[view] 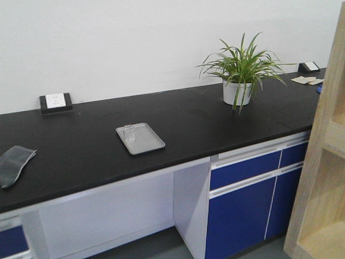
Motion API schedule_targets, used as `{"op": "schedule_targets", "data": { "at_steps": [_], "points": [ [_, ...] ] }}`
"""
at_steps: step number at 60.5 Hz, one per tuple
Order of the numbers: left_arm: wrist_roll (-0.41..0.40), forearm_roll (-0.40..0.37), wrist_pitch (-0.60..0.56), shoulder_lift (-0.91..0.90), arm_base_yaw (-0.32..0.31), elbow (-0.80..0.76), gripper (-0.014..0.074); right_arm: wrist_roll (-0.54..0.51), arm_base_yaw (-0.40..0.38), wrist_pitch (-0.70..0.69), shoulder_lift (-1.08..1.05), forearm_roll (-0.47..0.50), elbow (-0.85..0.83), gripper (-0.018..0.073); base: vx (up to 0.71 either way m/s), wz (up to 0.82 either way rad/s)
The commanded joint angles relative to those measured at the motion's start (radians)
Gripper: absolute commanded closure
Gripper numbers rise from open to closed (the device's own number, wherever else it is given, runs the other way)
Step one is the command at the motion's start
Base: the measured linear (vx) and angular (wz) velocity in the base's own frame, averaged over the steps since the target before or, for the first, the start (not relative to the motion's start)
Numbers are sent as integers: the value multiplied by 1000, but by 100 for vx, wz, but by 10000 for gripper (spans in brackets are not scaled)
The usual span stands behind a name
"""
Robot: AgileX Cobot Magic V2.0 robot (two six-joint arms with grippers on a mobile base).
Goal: Wipe beaker with gray cloth and return to tray
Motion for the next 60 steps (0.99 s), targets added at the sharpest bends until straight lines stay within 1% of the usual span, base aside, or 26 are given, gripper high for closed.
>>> {"op": "schedule_targets", "data": {
  "at_steps": [1,13,41,60],
  "points": [
    [-9,-5,-84,-13,0,-7,602,-8,-2,-79,-10,-8,15,564,55,-3],
    [-9,-5,-84,-13,0,-7,602,-8,-2,-79,-10,-8,15,564,54,16],
    [-9,-5,-84,-13,0,-7,602,-8,-2,-80,-10,-8,15,564,49,50],
    [-9,-5,-84,-13,0,-7,602,-8,-2,-80,-10,-8,15,564,38,29]
  ]
}}
